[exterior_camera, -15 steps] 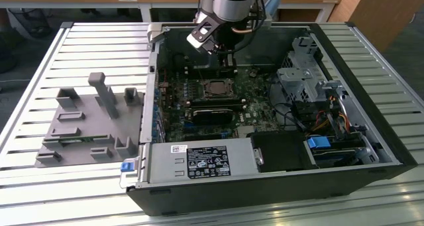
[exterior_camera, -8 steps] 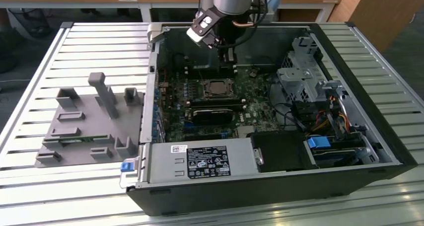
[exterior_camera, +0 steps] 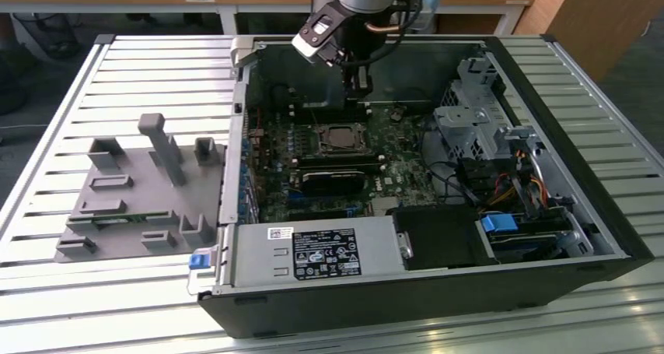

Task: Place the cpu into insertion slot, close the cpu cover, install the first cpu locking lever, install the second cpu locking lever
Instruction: 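Install the first cpu locking lever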

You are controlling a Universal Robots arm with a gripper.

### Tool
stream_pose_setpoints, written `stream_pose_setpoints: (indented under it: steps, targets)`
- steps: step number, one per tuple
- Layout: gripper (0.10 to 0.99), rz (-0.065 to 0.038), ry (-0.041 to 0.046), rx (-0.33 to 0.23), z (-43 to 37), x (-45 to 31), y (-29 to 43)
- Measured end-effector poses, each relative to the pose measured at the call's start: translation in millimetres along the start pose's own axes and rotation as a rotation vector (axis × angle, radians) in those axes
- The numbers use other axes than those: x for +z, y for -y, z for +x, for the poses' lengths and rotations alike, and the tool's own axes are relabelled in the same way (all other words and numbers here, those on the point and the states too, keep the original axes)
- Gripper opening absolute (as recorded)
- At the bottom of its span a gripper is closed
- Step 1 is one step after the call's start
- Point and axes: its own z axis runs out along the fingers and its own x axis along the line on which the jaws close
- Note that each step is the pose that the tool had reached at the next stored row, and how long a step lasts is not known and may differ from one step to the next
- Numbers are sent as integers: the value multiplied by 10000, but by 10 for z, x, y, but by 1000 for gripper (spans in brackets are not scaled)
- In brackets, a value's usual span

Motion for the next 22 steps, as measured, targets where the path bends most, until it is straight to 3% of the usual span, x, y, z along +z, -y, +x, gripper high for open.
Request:
stream_pose_setpoints:
  steps: [14, 22]
  targets:
    - [106, 0, 0, -32, 0, -14, 0]
    - [106, 25, 3, -1379, 0, -11, 1]
